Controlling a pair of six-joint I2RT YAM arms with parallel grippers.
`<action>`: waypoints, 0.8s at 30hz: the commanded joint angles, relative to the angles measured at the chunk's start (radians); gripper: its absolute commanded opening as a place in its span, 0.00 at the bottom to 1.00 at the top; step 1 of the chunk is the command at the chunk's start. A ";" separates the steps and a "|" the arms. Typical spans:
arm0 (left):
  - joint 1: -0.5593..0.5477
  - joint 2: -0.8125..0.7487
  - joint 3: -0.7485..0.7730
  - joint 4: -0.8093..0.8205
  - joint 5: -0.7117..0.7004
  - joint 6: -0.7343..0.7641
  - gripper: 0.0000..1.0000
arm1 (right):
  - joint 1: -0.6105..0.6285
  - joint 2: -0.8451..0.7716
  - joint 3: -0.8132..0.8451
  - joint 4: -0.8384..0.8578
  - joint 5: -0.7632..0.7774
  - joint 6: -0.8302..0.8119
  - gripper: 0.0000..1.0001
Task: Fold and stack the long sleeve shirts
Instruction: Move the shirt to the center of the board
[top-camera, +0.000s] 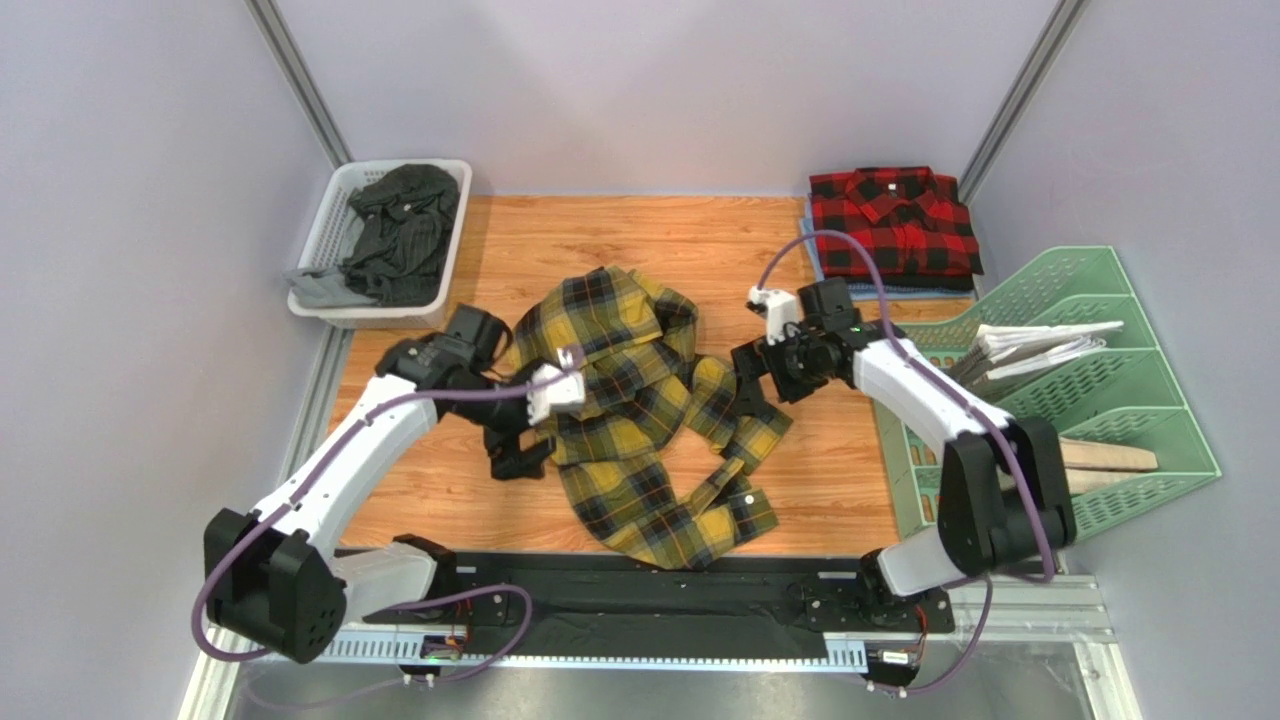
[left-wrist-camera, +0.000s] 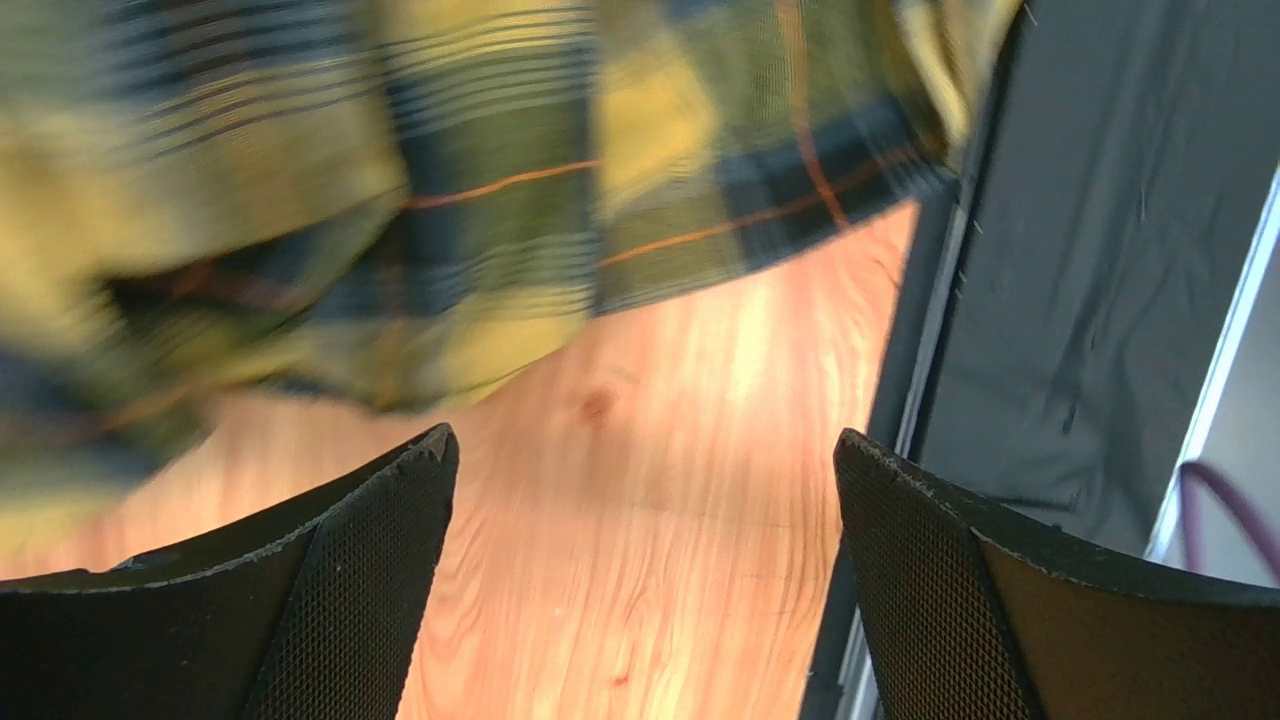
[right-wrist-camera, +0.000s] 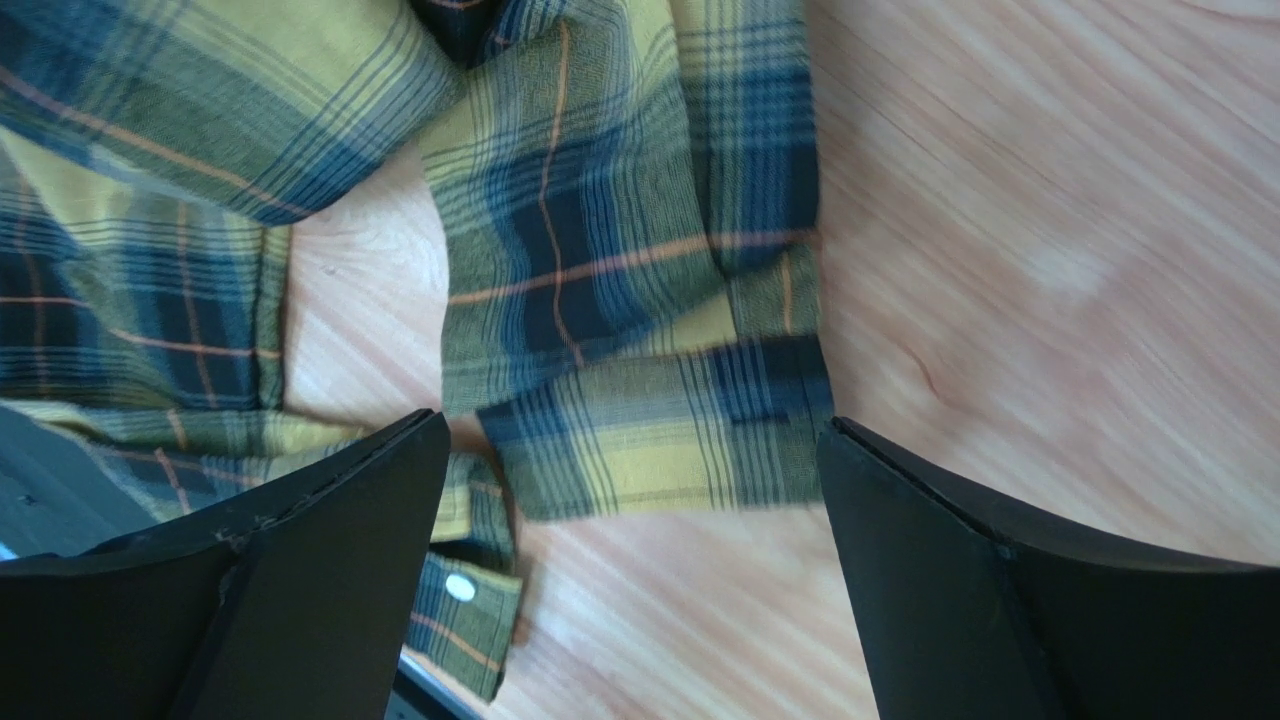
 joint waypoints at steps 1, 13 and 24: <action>-0.171 -0.024 -0.093 0.091 -0.085 0.129 0.98 | 0.059 0.137 0.085 0.052 0.057 -0.015 1.00; -0.597 0.218 -0.190 0.539 -0.287 0.022 0.99 | 0.104 0.329 0.169 0.037 0.068 0.046 0.57; -0.138 0.026 0.093 0.188 -0.040 -0.164 0.00 | -0.172 -0.083 0.380 -0.177 -0.077 -0.043 0.00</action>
